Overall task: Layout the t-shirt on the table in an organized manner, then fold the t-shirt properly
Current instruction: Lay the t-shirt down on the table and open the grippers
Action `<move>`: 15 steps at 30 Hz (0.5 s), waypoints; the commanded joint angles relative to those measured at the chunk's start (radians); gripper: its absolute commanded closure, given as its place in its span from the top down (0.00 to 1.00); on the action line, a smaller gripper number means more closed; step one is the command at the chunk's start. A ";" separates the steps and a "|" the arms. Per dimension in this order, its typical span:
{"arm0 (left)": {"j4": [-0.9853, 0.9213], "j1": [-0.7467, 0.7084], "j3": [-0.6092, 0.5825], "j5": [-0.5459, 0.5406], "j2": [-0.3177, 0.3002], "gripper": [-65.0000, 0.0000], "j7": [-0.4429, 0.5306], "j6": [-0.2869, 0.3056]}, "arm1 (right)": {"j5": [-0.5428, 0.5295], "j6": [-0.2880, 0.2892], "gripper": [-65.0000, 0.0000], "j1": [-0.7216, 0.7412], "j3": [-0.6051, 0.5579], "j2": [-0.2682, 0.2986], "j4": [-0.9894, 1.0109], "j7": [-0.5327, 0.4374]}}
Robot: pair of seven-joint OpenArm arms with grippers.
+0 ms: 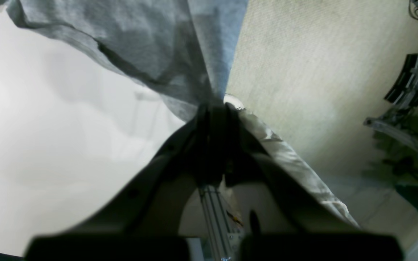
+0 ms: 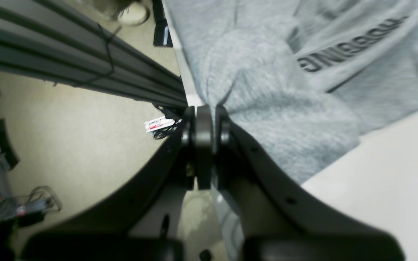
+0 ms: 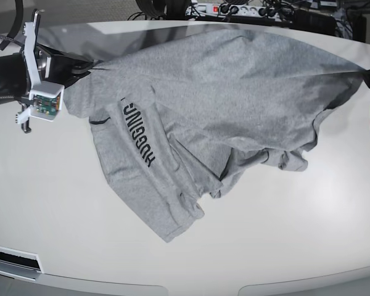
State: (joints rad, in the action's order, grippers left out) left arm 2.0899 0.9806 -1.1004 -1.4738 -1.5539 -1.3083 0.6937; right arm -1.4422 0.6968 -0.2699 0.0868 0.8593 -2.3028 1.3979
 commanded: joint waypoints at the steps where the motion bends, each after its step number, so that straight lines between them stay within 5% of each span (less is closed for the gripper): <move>1: 0.008 0.013 0.013 -0.010 0.001 0.00 0.000 0.004 | 0.006 0.001 0.00 -0.021 0.027 0.010 -0.012 -0.027; 6: 0.011 0.012 0.012 -0.010 0.001 0.00 0.011 0.004 | 0.124 0.001 0.00 -0.091 0.050 -0.041 -0.011 -0.115; 8: 0.008 0.042 0.023 -0.010 0.001 0.00 0.020 0.004 | 0.257 0.001 0.00 -0.041 0.051 -0.051 -0.011 -0.274; 9: -0.004 0.082 0.042 0.095 0.001 0.00 0.066 0.004 | 0.377 0.001 0.00 0.018 0.051 -0.056 -0.008 -0.402; 12: -0.238 0.169 0.105 0.439 0.023 0.00 0.380 0.004 | 0.666 -0.212 0.00 0.213 0.050 -0.135 0.068 -0.610; 14: -0.494 0.187 0.132 0.462 0.119 0.04 0.446 -0.061 | 0.645 -0.222 0.01 0.305 0.048 -0.178 0.182 -0.628; 15: -0.625 0.186 0.144 0.441 0.174 0.13 0.445 -0.099 | 0.625 -0.223 0.16 0.343 0.039 -0.192 0.243 -0.628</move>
State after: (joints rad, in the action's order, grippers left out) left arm 1.4483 1.1587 -0.9607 -1.0241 -1.3666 -0.8547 0.5747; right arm -0.8101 0.4713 0.0574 0.1215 0.6521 -2.0426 0.7849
